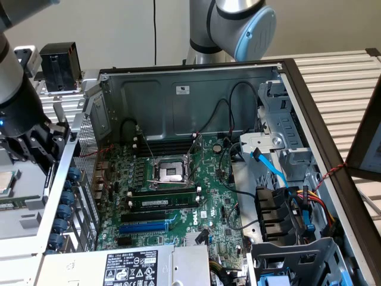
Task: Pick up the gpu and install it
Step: 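Pick up the gpu and move the gpu toward the slot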
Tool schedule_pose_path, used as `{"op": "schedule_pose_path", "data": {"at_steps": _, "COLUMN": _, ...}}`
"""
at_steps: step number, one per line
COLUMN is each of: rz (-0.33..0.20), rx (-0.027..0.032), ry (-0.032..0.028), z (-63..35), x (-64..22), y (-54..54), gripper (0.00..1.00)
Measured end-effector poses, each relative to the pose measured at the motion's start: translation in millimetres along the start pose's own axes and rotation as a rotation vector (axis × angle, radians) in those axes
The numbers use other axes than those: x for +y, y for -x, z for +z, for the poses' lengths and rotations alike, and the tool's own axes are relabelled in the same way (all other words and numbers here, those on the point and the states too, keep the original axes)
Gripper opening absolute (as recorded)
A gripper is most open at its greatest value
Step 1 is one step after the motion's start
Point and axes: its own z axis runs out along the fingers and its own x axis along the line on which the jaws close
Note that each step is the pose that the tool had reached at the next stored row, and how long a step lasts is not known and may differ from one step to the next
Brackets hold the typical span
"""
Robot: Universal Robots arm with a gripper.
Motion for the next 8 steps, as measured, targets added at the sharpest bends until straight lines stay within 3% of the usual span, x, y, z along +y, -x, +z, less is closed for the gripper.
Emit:
{"op": "schedule_pose_path", "data": {"at_steps": 2, "rz": 0.000, "rx": -0.0002, "ry": 0.0003, "z": 0.0, "x": -0.7, "y": 1.1, "gripper": 0.40}}
{"op": "schedule_pose_path", "data": {"at_steps": 3, "rz": 0.000, "rx": -0.0001, "ry": 0.0004, "z": -0.1, "x": -1.5, "y": 1.7, "gripper": 0.33}}
{"op": "schedule_pose_path", "data": {"at_steps": 8, "rz": -0.002, "rx": 0.0015, "ry": 0.0018, "z": -0.1, "x": -3.2, "y": 5.9, "gripper": 0.33}}
